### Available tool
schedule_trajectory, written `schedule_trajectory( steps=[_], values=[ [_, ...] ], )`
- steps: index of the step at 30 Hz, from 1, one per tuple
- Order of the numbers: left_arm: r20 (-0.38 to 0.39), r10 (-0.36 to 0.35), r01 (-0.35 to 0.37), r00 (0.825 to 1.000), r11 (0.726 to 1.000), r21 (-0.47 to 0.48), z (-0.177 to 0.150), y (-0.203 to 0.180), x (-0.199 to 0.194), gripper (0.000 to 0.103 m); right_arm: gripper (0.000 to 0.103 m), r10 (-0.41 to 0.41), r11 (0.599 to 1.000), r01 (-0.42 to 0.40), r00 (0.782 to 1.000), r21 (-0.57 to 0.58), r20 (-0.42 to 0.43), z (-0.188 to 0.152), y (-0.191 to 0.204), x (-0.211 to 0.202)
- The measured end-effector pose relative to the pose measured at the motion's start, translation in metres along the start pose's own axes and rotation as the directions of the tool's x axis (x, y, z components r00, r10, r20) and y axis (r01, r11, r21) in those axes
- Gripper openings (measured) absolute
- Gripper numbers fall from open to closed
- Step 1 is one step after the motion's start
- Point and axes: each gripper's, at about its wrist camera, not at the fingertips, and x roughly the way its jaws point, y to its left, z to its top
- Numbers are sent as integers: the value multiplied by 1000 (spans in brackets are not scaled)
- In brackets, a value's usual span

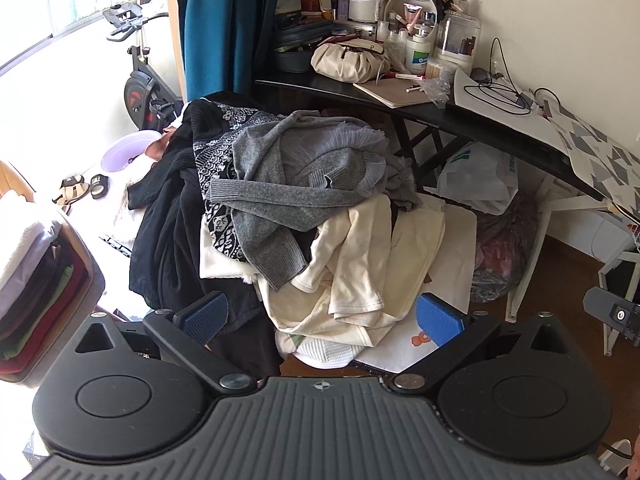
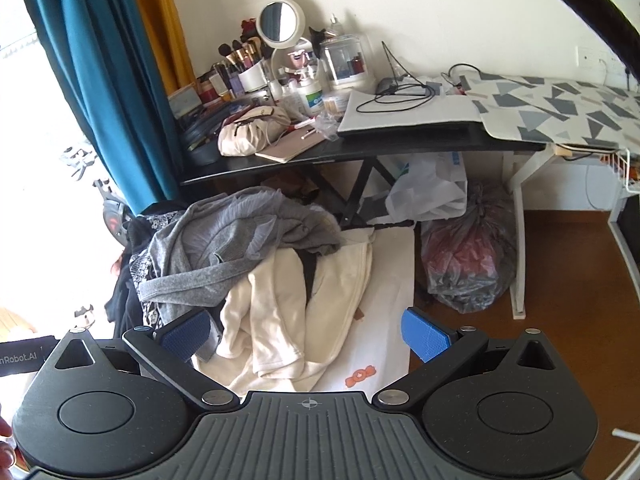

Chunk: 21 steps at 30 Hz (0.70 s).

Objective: Fold clothes
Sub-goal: 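Move both grippers toward the clothes pile on the white stool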

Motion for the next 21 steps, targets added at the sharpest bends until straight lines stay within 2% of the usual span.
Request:
schedule_trajectory(
  steps=[10,16,21],
  values=[
    [-34,-32,32,999,999,3,15,9,29,102,102,-81,994,82,997,76,-14,8,0,27],
    [-63,-39,41,997,999,25,34,33,65,102,102,-114,993,115,993,40,-35,17,40,65],
    [-50,-37,39,998,999,22,70,72,94,102,102,-117,993,117,991,7,-61,36,94,114]
  ],
)
